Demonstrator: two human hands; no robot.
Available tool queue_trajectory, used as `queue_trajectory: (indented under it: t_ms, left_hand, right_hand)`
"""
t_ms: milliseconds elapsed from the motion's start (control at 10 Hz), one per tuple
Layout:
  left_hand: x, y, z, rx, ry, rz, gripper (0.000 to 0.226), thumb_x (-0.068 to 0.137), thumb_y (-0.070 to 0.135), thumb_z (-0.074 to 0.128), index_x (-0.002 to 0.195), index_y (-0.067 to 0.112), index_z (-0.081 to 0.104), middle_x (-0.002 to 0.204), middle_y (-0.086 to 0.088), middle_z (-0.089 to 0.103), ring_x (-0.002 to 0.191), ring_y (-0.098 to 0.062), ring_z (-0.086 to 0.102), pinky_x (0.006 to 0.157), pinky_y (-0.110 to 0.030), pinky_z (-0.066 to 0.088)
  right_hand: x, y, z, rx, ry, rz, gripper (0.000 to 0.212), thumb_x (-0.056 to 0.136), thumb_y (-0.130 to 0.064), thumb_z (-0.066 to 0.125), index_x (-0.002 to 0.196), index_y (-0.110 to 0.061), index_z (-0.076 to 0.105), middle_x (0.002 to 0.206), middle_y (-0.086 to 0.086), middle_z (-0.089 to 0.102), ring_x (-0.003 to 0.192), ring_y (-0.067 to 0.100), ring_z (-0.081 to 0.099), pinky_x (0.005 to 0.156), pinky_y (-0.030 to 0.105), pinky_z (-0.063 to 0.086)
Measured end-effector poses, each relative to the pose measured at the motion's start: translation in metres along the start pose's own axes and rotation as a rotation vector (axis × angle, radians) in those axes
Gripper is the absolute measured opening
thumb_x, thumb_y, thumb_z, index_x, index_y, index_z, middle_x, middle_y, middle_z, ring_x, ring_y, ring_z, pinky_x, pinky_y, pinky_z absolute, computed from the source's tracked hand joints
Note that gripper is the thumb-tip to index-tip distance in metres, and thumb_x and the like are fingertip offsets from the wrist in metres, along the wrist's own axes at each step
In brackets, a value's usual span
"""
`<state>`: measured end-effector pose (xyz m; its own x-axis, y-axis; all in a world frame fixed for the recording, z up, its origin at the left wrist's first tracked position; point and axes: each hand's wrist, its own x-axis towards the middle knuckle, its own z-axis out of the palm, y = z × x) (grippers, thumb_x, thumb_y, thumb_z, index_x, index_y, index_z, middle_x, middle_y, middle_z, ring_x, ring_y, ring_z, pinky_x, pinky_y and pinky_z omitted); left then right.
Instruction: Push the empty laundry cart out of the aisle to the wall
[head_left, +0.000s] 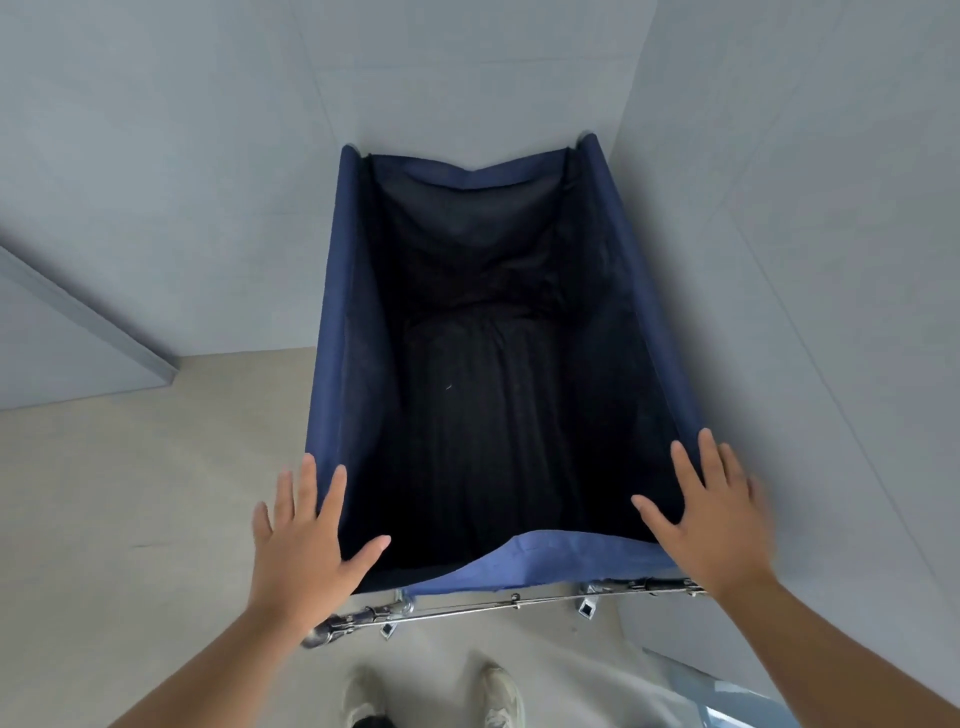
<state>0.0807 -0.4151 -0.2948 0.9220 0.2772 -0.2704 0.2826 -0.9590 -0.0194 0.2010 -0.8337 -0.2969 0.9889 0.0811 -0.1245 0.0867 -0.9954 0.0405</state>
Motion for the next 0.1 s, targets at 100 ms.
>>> queue_trajectory:
  t_ms: [100]
  left_hand:
    - [0.0076, 0.0079, -0.0292, -0.059, 0.035, 0.027, 0.107, 0.078, 0.088, 0.001, 0.158, 0.020, 0.026, 0.168, -0.016, 0.008, 0.153, -0.042, 0.011, 0.114, -0.063, 0.025]
  right_hand:
    - [-0.0013, -0.0445, -0.0304, 0.056, 0.032, -0.011, 0.086, 0.090, -0.074, 0.035, 0.157, -0.022, 0.031, 0.169, 0.011, 0.016, 0.154, 0.034, 0.019, 0.118, 0.057, 0.026]
